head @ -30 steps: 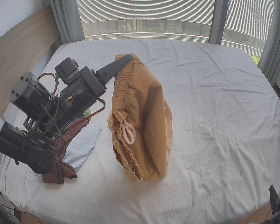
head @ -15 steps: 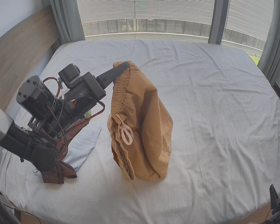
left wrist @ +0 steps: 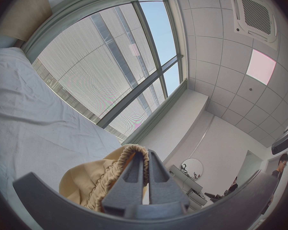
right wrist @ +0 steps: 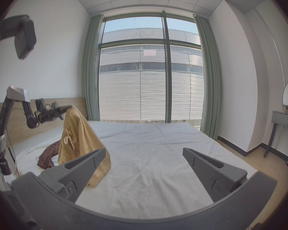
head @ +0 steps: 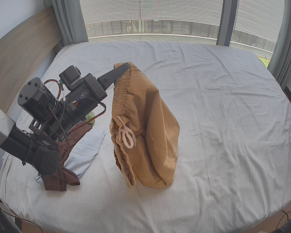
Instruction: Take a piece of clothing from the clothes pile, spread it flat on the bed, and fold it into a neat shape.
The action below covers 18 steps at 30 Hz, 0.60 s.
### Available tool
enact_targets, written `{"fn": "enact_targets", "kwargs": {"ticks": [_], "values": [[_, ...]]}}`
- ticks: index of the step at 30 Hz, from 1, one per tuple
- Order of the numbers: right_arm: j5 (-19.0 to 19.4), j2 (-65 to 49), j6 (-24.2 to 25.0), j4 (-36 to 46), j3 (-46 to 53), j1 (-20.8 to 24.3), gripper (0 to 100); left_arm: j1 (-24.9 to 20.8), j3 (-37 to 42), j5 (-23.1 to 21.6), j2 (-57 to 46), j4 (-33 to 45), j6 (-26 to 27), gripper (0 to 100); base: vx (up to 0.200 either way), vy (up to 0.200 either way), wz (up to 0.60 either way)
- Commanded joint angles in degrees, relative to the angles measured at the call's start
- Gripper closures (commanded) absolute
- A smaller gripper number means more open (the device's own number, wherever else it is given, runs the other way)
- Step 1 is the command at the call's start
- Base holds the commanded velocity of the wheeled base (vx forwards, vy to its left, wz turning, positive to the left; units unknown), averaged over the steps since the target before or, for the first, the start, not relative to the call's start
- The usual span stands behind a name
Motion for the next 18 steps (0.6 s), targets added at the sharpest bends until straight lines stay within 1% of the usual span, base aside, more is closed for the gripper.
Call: {"fn": "enact_targets", "kwargs": {"ticks": [1, 2, 4, 5, 6, 7, 8, 9, 10, 11, 12, 13, 15, 16, 18], "values": [[3.5, 14.5, 0.0, -0.8, -10.2, 1.8, 0, 0.3, 0.1, 0.1, -0.3, -0.1, 0.0, 100, 0.000, 0.000, 0.00], [3.8, 15.1, 0.0, -0.8, -10.4, 2.0, 0, 0.4, 0.0, 0.1, -0.4, -0.1, 0.0, 100, 0.000, 0.000, 0.00], [8.0, 19.2, 1.0, -0.4, -12.2, 4.7, 0, 1.0, -0.1, 0.1, -0.4, -0.1, 0.0, 100, 0.000, 0.000, 0.00], [9.4, 20.6, 1.5, -0.3, -12.9, 5.5, 0, 1.1, -0.1, 0.1, -0.3, -0.1, 0.0, 100, 0.000, 0.000, 0.00], [9.6, 21.0, 1.7, -0.3, -13.0, 5.7, 0, 1.1, -0.1, 0.1, -0.3, -0.1, 0.0, 100, 0.000, 0.000, 0.00], [12.3, 26.1, 4.4, -0.8, -14.6, 7.2, 0, 1.4, -0.5, 0.1, -0.3, -0.1, 0.0, 100, 0.000, 0.000, 0.00], [13.2, 28.3, 6.0, -0.9, -15.7, 8.0, 0, 1.4, -0.5, 0.0, -0.3, -0.1, -0.1, 100, 0.000, 0.000, 0.00], [13.5, 28.9, 6.5, -0.9, -16.1, 8.3, 0, 1.4, -0.4, 0.0, -0.4, -0.1, -0.1, 100, 0.000, 0.000, 0.00], [16.1, 31.5, 8.5, -1.1, -17.5, 10.1, 0, 1.4, -0.4, 0.0, -0.5, -0.1, -0.1, 100, 0.000, 0.000, 0.00], [18.3, 32.5, 9.2, -1.6, -18.2, 12.0, 0, 1.4, -0.5, 0.0, -0.8, 0.0, -0.2, 100, 0.000, 0.000, 0.00], [19.7, 33.3, 9.7, -1.9, -18.7, 13.4, 0, 1.4, -0.5, 0.0, -0.8, 0.0, -0.2, 100, 0.000, 0.000, 0.00], [20.4, 34.0, 10.0, -2.2, -19.3, 14.5, 0, 1.4, -0.5, 0.0, -0.9, 0.0, -0.2, 100, 0.000, 0.000, 0.00], [20.4, 34.1, 10.1, -2.3, -19.4, 14.6, 0, 1.4, -0.5, 0.0, -0.8, 0.0, -0.2, 100, 0.000, 0.000, 0.00], [20.5, 37.7, 10.2, -3.1, -21.4, 15.1, 0, 1.4, -1.0, 0.0, -0.6, 0.0, -0.2, 100, 0.000, 0.000, 0.00], [20.6, 40.4, 10.2, -4.9, -22.1, 15.2, 0, 1.4, -1.2, 0.0, -0.1, 0.0, -0.1, 100, 0.000, 0.000, 0.00]]}}
